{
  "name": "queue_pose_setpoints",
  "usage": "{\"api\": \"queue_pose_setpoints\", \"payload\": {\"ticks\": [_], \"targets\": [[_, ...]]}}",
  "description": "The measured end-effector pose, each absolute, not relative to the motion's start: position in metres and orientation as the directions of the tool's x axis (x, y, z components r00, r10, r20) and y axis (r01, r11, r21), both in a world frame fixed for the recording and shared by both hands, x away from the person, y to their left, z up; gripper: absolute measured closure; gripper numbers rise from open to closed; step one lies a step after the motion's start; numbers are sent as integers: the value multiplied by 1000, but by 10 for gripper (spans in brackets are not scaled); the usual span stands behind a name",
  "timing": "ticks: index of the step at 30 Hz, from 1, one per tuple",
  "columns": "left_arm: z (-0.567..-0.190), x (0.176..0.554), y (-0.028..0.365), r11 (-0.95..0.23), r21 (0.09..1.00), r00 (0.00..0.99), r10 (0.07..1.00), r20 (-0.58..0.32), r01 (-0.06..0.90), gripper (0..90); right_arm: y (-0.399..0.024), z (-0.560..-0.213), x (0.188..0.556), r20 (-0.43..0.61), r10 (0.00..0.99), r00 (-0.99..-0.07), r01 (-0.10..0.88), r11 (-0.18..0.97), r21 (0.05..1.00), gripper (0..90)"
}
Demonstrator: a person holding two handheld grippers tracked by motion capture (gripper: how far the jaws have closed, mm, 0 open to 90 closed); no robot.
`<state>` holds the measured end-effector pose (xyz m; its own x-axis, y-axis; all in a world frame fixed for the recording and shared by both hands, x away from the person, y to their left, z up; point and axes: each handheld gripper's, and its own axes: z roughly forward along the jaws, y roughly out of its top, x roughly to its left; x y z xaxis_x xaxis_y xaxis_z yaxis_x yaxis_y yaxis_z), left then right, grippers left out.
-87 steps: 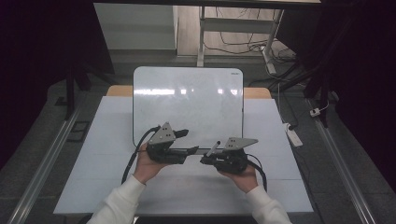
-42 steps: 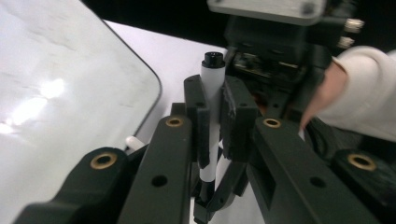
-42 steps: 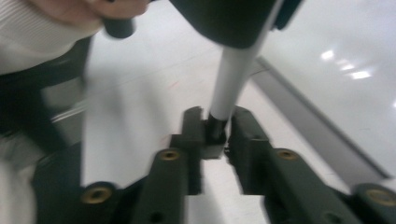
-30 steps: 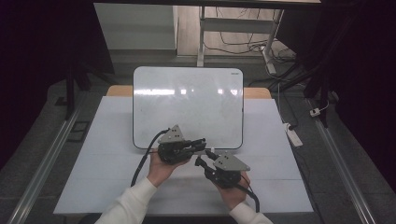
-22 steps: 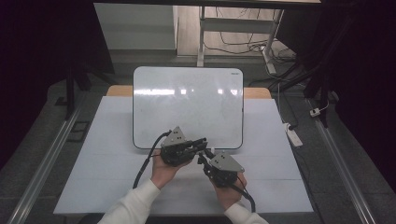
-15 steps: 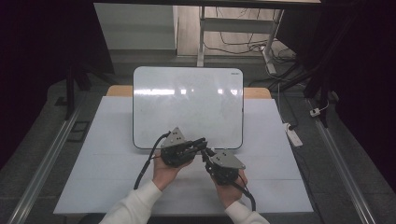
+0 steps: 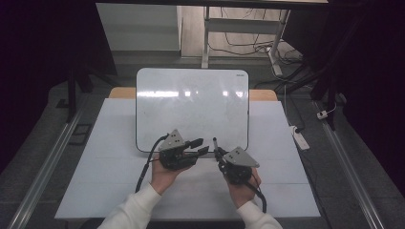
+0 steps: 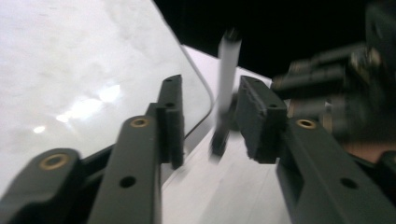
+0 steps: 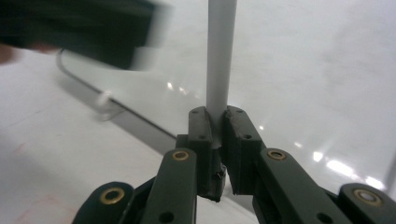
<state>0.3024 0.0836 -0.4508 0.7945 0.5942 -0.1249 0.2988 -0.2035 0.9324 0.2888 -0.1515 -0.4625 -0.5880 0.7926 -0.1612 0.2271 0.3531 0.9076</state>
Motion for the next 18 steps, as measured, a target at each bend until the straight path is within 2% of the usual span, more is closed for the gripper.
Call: {"api": "queue_pose_setpoints", "payload": {"ticks": [8, 18], "targets": [[-466, 289, 137, -272, 885, 737, 667, -110, 378, 455, -188, -445, 324, -61, 850, -524, 347, 279, 895, 811], [-488, 263, 190, -304, 828, 669, 735, -110, 471, 344, -199, -439, 356, -8, 870, -493, 441, 258, 860, 811]]}}
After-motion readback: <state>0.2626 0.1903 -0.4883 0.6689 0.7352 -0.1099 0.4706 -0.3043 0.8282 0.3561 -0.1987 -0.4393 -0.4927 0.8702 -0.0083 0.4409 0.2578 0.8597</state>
